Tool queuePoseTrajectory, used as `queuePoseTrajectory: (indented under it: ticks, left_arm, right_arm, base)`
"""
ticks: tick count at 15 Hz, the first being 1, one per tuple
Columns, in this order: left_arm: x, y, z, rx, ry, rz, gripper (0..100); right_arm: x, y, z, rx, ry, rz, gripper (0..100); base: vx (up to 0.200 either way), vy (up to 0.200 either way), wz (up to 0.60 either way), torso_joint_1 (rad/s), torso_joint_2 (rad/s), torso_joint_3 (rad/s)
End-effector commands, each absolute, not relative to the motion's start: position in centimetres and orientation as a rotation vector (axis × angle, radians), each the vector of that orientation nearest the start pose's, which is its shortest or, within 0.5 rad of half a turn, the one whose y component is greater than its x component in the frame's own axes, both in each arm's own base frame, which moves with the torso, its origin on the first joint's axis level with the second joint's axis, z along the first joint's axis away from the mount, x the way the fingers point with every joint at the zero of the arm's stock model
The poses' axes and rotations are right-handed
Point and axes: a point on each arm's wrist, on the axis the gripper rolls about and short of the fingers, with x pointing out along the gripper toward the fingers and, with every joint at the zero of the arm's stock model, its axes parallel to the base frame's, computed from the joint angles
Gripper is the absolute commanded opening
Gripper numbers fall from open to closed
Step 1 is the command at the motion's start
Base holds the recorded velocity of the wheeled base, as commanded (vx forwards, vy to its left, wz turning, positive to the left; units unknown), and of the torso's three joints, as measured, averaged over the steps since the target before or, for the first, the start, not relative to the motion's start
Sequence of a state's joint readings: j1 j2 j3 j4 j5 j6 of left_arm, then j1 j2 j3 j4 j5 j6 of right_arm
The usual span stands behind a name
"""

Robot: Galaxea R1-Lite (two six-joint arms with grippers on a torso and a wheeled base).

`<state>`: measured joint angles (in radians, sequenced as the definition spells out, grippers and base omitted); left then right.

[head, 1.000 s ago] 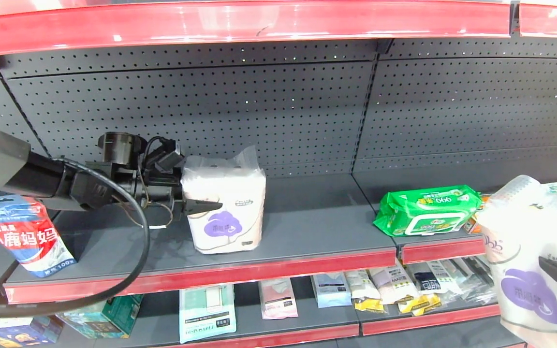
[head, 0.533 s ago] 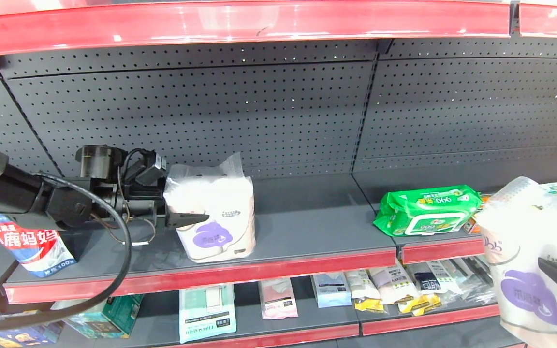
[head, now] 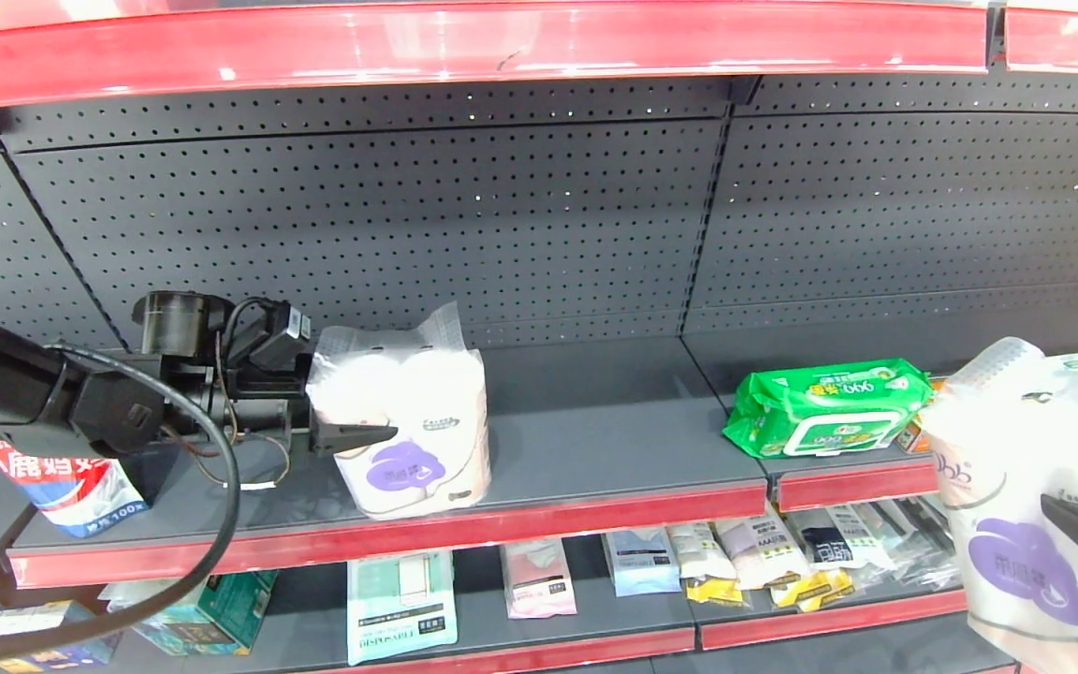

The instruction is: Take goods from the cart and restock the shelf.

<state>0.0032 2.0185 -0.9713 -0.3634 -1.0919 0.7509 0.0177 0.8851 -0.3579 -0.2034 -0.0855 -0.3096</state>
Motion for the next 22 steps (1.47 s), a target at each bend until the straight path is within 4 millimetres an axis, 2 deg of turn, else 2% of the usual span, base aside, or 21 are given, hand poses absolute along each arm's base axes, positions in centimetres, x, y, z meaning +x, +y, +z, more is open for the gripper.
queuePoseTrajectory:
  ticks: [1, 6, 11, 22]
  left_arm:
    - [35.17, -1.83, 9.9, 0.283, 0.192, -1.19, 0]
    - [34.82, -1.84, 10.21, 0.278, 0.185, -1.198, 0]
    - [34.37, -1.85, 9.57, 0.291, 0.191, -1.205, 0]
    - [34.83, -2.0, 9.57, 0.3, 0.181, -1.207, 0]
  right_arm:
    - [9.61, -0.02, 17.69, -0.324, 0.331, -0.016, 0]
    - [9.64, -0.02, 17.67, -0.326, 0.333, -0.019, 0]
    - [9.61, -0.03, 17.69, -0.326, 0.332, -0.021, 0]
    - [9.49, -0.03, 17.7, -0.326, 0.327, -0.021, 0]
  base:
    - [0.0, 0.0, 0.0, 0.0, 0.0, 0.0]
    - [0.0, 0.0, 0.0, 0.0, 0.0, 0.0]
    - [0.0, 0.0, 0.0, 0.0, 0.0, 0.0]
    - [0.0, 0.0, 0.0, 0.0, 0.0, 0.0]
